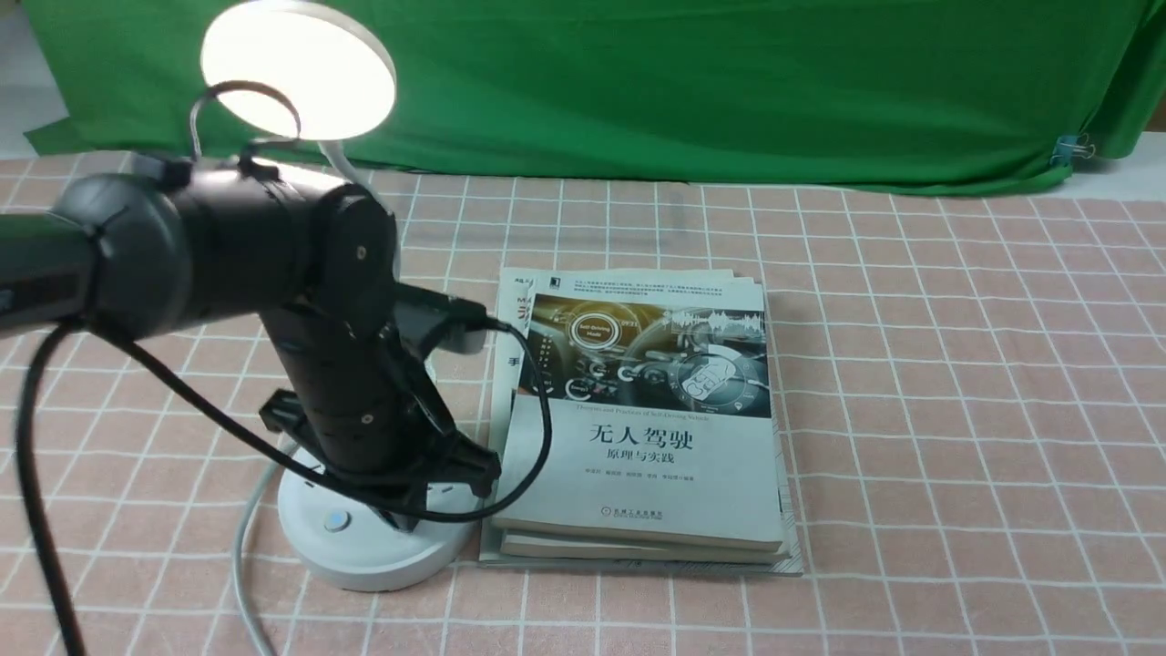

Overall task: Turn off the table lamp on the pink coffee tablecloth by hand.
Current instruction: 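Press the power button on the round power strip under the lamp with the left gripper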

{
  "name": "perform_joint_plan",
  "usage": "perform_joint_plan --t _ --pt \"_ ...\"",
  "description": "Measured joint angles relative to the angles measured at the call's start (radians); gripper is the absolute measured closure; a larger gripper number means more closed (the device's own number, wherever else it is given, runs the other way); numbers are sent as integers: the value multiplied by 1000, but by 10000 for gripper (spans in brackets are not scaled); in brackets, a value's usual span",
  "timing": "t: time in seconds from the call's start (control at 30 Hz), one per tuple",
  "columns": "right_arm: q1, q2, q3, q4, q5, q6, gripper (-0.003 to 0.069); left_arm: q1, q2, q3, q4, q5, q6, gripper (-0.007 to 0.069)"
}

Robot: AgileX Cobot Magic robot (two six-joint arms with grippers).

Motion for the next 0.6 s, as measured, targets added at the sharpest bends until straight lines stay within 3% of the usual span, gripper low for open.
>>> perform_joint_plan --t 0.23,0.6 --pt "0 0 0 0 0 0 417 0 -83 2 0 -6 -1 631" --pt "0 0 0 0 0 0 417 0 44 21 26 -32 -2 631"
